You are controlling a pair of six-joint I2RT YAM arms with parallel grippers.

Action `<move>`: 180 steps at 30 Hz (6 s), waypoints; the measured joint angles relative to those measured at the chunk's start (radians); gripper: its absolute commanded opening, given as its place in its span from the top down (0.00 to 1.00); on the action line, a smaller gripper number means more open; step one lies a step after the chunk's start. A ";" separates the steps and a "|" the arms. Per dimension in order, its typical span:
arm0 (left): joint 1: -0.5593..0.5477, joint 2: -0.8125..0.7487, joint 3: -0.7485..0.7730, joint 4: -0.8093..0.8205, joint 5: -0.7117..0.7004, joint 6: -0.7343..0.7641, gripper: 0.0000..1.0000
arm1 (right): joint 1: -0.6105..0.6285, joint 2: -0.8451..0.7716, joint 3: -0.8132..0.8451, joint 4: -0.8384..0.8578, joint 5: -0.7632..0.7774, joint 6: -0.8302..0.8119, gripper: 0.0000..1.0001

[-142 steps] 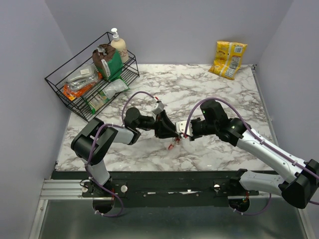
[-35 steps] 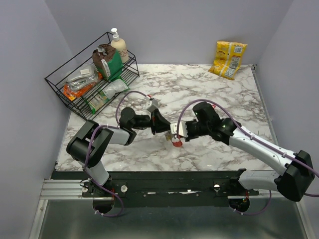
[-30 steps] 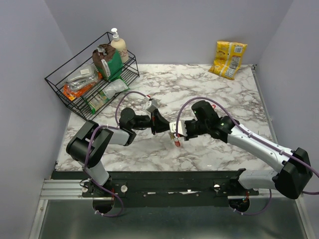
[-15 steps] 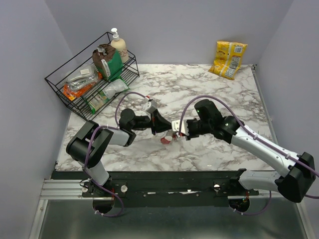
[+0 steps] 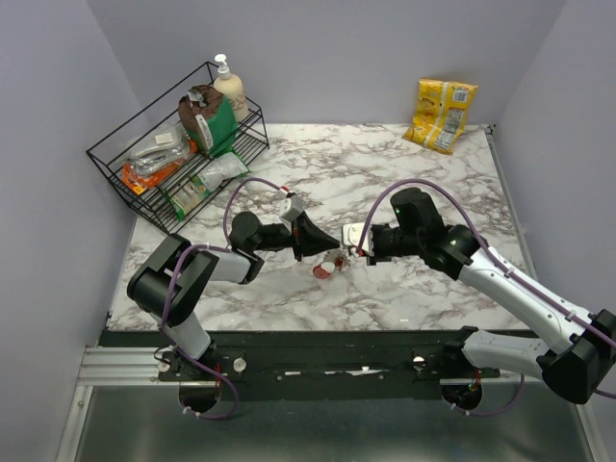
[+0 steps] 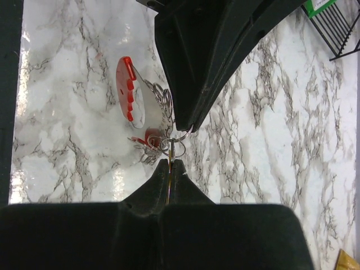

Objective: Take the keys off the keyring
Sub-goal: Remove the key from the keyring.

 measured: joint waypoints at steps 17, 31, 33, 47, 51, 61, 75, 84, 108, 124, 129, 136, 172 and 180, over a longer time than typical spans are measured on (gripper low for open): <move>-0.017 0.000 0.002 0.019 -0.007 0.005 1.00 | -0.006 0.003 0.029 0.019 -0.005 0.116 0.99; 0.043 -0.041 -0.012 -0.028 -0.023 -0.019 1.00 | 0.003 0.124 0.020 0.042 -0.005 0.063 0.99; 0.043 -0.042 -0.018 -0.032 -0.029 -0.019 1.00 | 0.018 0.135 0.023 0.044 -0.007 0.064 0.99; 0.038 -0.098 -0.070 -0.047 -0.141 0.115 1.00 | 0.047 0.158 0.055 0.069 -0.007 0.104 0.99; 0.025 -0.115 -0.085 -0.055 -0.188 0.180 1.00 | 0.053 0.185 0.061 0.085 -0.006 0.125 0.99; -0.018 -0.148 -0.104 -0.063 -0.314 0.347 1.00 | 0.057 0.185 0.085 0.103 0.014 0.190 0.99; -0.078 -0.165 -0.121 -0.074 -0.430 0.515 1.00 | 0.046 0.162 0.095 0.100 0.019 0.232 0.99; -0.058 -0.183 -0.122 -0.043 -0.436 0.508 0.91 | 0.027 0.104 0.095 0.115 0.112 0.223 0.99; 0.068 -0.092 -0.030 -0.030 -0.124 0.085 0.49 | 0.027 0.127 0.159 -0.046 0.270 -0.016 0.99; 0.046 -0.019 0.003 -0.030 -0.090 -0.022 0.47 | 0.027 0.190 0.252 -0.139 0.188 -0.039 0.99; 0.029 -0.019 0.004 -0.030 -0.087 -0.027 0.47 | 0.028 0.204 0.252 -0.143 0.174 -0.035 0.99; 0.018 -0.016 0.008 -0.030 -0.087 -0.028 0.48 | 0.043 0.212 0.257 -0.144 0.154 -0.020 0.99; 0.001 -0.005 0.017 -0.030 -0.051 -0.053 1.00 | 0.056 0.227 0.274 -0.123 0.196 0.007 0.99; 0.012 -0.005 0.015 -0.031 -0.065 -0.047 1.00 | 0.058 0.231 0.209 -0.052 0.254 0.022 0.99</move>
